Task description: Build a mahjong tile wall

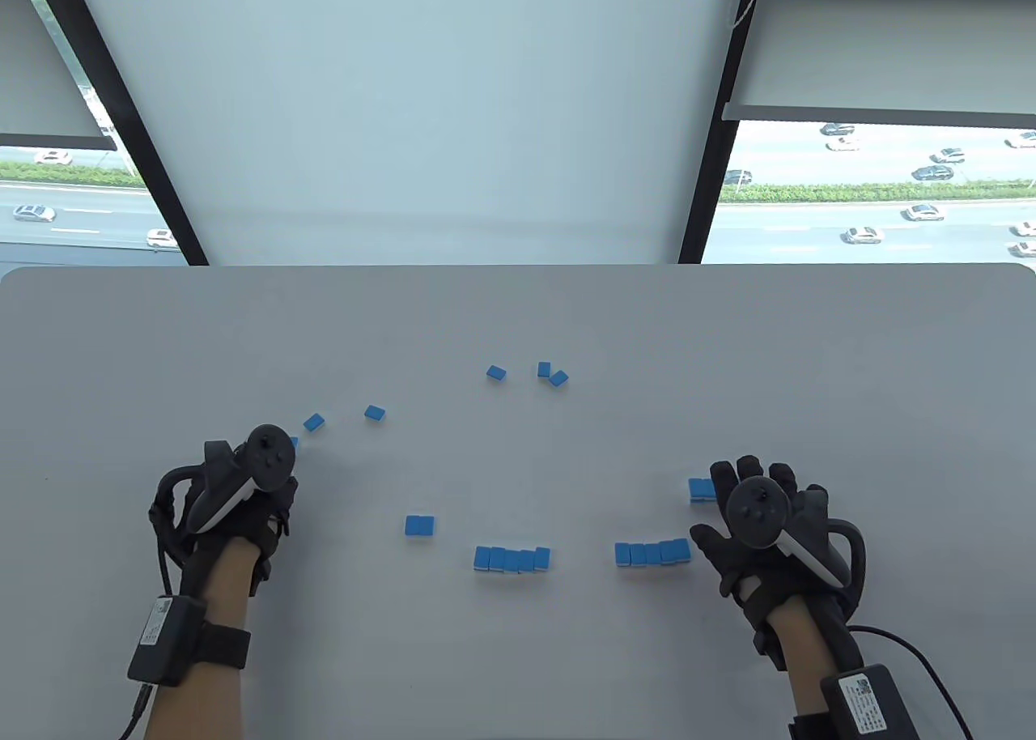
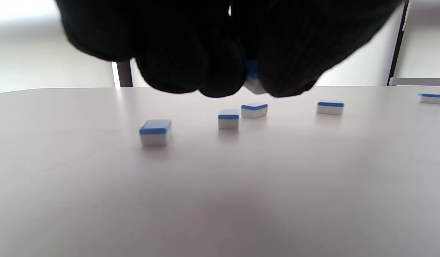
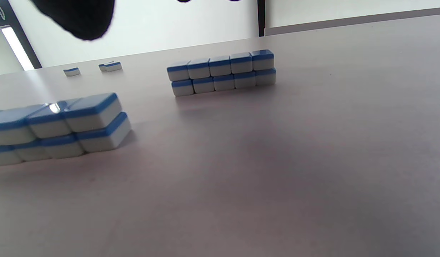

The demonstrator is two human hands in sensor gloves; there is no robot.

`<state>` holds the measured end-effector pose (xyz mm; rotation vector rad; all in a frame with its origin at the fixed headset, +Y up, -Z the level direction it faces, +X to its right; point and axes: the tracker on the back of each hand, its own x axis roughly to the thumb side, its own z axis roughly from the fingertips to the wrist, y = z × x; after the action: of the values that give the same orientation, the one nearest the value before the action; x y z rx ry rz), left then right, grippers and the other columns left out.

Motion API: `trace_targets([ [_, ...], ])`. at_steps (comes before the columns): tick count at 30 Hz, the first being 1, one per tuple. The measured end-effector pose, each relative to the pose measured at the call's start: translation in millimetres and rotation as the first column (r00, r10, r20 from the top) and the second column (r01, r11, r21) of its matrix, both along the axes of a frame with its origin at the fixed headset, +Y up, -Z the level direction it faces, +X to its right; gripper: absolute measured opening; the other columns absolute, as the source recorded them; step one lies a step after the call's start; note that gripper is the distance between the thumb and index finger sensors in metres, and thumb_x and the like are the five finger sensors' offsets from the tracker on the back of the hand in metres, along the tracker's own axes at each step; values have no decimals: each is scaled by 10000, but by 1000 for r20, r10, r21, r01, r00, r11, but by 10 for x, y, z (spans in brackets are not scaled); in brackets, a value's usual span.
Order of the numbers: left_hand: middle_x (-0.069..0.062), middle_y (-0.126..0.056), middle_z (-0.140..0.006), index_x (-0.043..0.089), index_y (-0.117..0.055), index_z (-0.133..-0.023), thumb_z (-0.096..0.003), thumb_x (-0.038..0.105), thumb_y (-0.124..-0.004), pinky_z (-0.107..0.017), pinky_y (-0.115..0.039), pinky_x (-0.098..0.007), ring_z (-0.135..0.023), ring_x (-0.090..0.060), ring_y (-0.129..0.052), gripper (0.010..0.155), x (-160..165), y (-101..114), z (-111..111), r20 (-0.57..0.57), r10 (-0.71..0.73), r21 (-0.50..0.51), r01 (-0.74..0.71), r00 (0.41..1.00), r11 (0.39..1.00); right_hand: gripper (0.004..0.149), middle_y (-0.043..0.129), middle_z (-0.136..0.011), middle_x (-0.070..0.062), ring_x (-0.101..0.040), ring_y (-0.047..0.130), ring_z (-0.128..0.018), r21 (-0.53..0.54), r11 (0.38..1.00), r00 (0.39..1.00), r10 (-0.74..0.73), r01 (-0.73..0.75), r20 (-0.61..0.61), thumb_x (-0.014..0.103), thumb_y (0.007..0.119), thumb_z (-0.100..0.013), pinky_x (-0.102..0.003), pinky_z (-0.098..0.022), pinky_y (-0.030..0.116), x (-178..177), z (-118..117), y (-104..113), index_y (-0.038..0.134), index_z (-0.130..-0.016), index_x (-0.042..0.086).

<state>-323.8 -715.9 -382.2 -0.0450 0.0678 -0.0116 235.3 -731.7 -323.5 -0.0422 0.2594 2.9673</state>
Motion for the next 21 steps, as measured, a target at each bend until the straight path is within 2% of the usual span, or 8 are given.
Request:
trace_targets([
  [9,11,-886,-859,227,-760,-955,-410,422,-897,-588,-763,-543,-675,-249,-929,595,476,76,126,163,52,-36,-46,985,998,803,183,-1163,0,-404,159,-1037,-4,1000,1000,3,-3,-3,645,666,-455,-656,-666,139,-7,2,-3,263,-1085,352],
  [16,29,-869,-864,250,-744,-956,-408,414,-907,-595,-759,-535,-687,-236,-919,594,721,-14,173,266,86,-135,-52,960,990,802,183,-1163,1,-404,162,-1036,-4,1000,1000,2,-2,-2,643,667,-456,-656,-666,140,-7,2,-4,263,-1085,352],
  [21,30,-872,-860,247,-747,-953,-407,412,-912,-594,-762,-535,-686,-235,-920,593,872,-98,183,299,69,-185,-13,952,983,802,184,-1163,1,-404,162,-1037,-4,1000,1000,3,-3,-1,643,667,-456,-656,-666,139,-7,3,-3,264,-1085,352],
])
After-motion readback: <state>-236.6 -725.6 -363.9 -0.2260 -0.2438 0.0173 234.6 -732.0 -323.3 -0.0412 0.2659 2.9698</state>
